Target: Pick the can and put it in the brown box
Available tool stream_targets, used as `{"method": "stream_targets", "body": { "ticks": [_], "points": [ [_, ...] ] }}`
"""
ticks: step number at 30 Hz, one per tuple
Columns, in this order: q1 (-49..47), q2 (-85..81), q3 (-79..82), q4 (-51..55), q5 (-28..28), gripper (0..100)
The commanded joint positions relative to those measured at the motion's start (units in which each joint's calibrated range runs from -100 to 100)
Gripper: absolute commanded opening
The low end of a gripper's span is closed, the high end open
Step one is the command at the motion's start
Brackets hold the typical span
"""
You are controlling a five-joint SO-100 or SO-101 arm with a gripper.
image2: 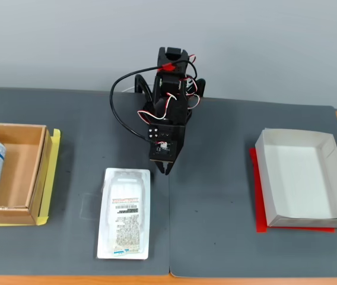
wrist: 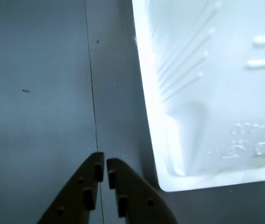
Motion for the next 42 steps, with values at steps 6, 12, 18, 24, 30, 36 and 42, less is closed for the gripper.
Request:
{"method": "stream_targets", "body": {
  "ticks": [6,12,18,24,30,36,42],
  "points": [
    [-0.21,-0.85,-3.89,12.39,-0.17,1],
    [-1.35,-0.85,-3.89,12.39,0.25,1],
    [-3.86,-0.85,-3.89,12.39,0.25,1],
    [-5.57,-0.85,-3.89,12.39,0.3,1],
    [-5.08,-0.25,-4.34,12.13,0.14,1],
    [-5.0,-0.25,-4.34,12.13,0.14,1],
    [-5.0,-0.25,-4.34,12.13,0.14,1]
  ]
}}
